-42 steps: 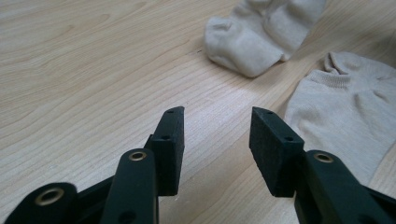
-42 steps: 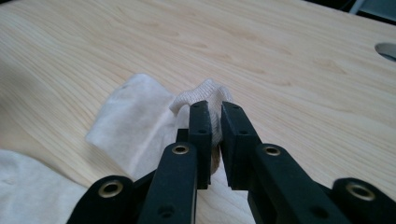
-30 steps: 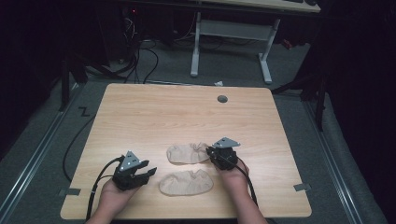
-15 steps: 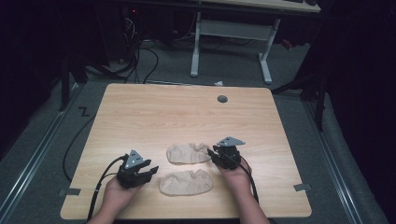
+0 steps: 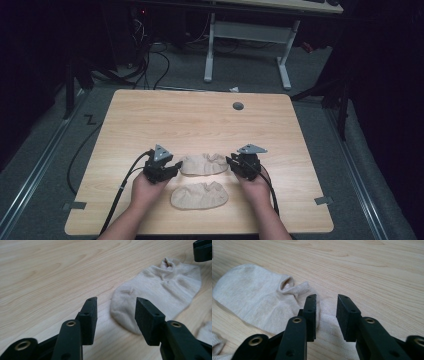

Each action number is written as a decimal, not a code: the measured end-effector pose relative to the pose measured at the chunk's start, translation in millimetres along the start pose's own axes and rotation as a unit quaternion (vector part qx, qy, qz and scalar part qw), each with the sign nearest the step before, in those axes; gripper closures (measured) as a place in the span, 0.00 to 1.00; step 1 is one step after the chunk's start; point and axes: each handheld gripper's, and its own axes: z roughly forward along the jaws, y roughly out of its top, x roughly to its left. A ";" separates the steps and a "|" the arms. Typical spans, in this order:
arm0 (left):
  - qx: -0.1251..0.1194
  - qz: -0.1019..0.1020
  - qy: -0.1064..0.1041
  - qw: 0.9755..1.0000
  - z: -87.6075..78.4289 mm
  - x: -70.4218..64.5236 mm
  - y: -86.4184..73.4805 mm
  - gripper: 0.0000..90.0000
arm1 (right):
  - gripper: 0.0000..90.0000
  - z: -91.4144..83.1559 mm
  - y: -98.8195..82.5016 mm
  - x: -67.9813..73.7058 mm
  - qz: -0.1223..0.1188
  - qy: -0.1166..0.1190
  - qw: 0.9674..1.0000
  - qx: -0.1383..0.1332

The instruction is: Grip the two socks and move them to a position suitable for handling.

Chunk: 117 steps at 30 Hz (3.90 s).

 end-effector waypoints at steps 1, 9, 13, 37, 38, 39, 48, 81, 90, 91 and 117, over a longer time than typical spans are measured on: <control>0.001 -0.001 0.000 1.000 3.7 -1.7 0.4 0.59 | 0.80 1.1 0.2 0.6 -0.001 0.000 1.000 0.003; 0.038 0.007 0.023 0.999 20.2 -7.3 0.5 0.55 | 0.77 12.1 -0.7 13.6 -0.035 -0.002 0.999 0.035; 0.039 -0.005 0.019 0.999 19.6 -5.3 -0.6 0.57 | 0.75 12.6 -0.8 13.5 -0.035 -0.005 0.999 0.035; 0.015 -0.015 -0.001 1.000 6.1 -10.4 -14.8 0.96 | 0.95 10.2 -2.0 22.3 -0.044 0.025 0.998 0.039; 0.013 -0.010 -0.002 1.000 3.6 -10.3 -15.2 0.96 | 0.95 9.6 -1.6 22.4 -0.044 0.025 0.998 0.038; 0.010 -0.008 0.000 1.000 2.3 -10.6 -15.3 0.96 | 0.95 8.8 -1.2 22.7 -0.045 0.024 0.998 0.035; -0.012 -0.006 -0.008 1.000 -10.9 -13.2 -12.2 0.96 | 0.95 -0.7 3.3 26.3 -0.052 0.021 0.998 0.012; -0.017 0.053 -0.045 0.997 -76.9 -38.5 -21.8 0.96 | 0.95 -52.7 -5.5 54.3 -0.089 0.039 0.995 -0.038; -0.001 0.052 -0.065 0.997 -86.3 -60.4 -48.3 0.95 | 0.96 -74.0 -25.1 68.8 -0.108 0.051 0.992 -0.033; -0.003 0.050 -0.065 0.997 -87.6 -60.1 -48.0 0.94 | 0.96 -74.3 -27.0 69.9 -0.111 0.052 0.992 -0.031; 0.034 0.071 -0.045 0.996 -75.5 -58.6 -56.3 0.90 | 0.95 -67.7 -43.3 64.8 -0.094 0.071 0.993 0.006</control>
